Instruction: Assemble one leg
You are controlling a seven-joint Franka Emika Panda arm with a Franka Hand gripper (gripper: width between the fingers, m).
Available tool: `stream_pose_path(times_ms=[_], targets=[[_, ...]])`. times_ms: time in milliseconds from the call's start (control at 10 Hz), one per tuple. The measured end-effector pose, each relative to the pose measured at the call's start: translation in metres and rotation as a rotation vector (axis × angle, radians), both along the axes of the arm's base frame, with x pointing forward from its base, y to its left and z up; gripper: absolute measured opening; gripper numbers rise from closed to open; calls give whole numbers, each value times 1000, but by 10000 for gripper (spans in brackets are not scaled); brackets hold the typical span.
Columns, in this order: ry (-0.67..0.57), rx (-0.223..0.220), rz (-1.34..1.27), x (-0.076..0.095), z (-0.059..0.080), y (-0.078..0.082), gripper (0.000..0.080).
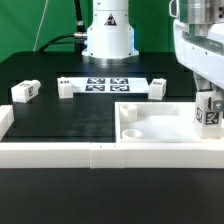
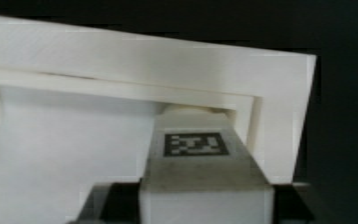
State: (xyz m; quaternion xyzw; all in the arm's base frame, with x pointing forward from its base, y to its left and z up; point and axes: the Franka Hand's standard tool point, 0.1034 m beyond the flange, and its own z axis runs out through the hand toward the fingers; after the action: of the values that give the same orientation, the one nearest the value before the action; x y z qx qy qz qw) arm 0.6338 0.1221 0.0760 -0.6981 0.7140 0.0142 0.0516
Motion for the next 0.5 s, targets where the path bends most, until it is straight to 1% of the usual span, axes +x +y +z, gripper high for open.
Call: stream_pose_path(times_ms=[200,400,500], targets=[[14,13,-174,0,0,0,292],[23,26,-273,1,0,0,292],[24,27,-282,1,0,0,349]])
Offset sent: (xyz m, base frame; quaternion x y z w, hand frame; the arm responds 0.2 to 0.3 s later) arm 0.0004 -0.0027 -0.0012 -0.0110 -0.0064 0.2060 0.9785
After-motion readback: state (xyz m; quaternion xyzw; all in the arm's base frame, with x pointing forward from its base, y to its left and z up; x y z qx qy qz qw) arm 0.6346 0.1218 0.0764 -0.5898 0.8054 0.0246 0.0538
